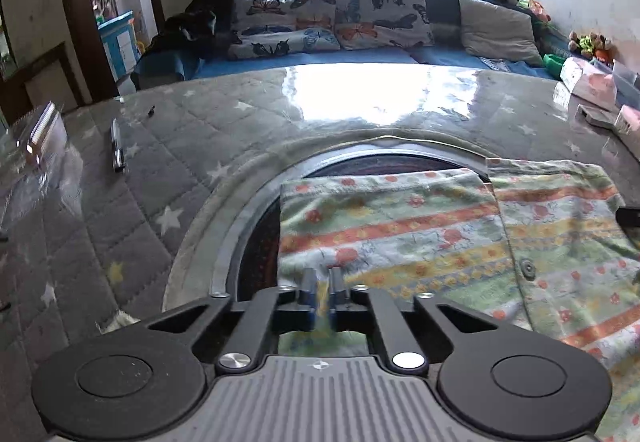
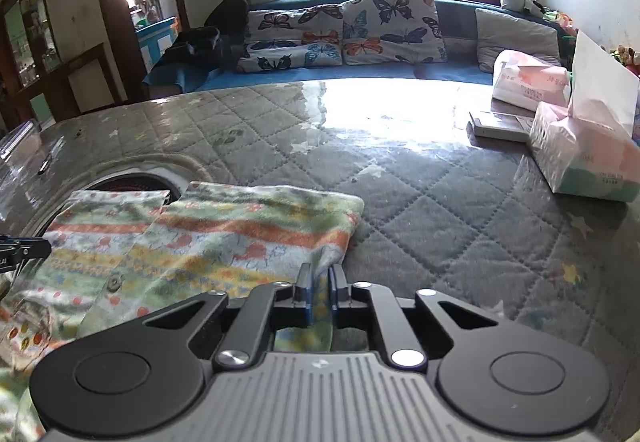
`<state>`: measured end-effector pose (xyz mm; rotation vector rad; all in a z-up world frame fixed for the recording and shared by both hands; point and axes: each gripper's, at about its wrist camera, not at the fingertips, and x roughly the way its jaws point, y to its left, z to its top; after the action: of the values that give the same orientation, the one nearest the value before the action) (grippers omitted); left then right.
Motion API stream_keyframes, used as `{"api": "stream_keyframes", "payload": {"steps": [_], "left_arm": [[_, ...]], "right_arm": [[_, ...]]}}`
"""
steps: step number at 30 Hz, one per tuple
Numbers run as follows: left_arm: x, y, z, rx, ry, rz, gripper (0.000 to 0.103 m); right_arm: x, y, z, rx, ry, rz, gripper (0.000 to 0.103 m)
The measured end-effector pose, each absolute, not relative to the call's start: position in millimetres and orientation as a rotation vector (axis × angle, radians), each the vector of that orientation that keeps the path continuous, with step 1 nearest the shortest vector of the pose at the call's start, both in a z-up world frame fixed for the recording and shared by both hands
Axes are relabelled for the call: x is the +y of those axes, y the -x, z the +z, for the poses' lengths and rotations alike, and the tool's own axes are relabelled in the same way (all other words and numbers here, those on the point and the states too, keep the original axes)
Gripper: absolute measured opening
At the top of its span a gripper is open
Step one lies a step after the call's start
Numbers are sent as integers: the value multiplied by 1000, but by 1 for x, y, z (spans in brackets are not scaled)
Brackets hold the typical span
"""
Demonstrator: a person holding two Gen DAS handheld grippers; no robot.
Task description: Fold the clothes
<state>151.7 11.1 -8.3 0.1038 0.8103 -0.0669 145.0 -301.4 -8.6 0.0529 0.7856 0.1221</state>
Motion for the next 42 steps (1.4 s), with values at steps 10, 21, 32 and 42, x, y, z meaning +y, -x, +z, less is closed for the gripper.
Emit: {"api": "stream_keyframes", "payload": {"steps": [10, 21, 32, 42], "left_arm": [[7, -185, -13, 788, -122, -26, 1], [20, -184, -3, 788, -51, -10, 33], [11, -191, -10, 788, -79, -37, 5], [15, -192, -7, 782, -87, 49, 11]], "right_arm": [[-291, -176, -12, 777, -47, 101, 6], [-294, -153, 1, 759, 42, 118, 32], [-316, -106, 4, 770, 26, 117, 64], [-365, -39, 5, 784, -2, 34, 77]]}}
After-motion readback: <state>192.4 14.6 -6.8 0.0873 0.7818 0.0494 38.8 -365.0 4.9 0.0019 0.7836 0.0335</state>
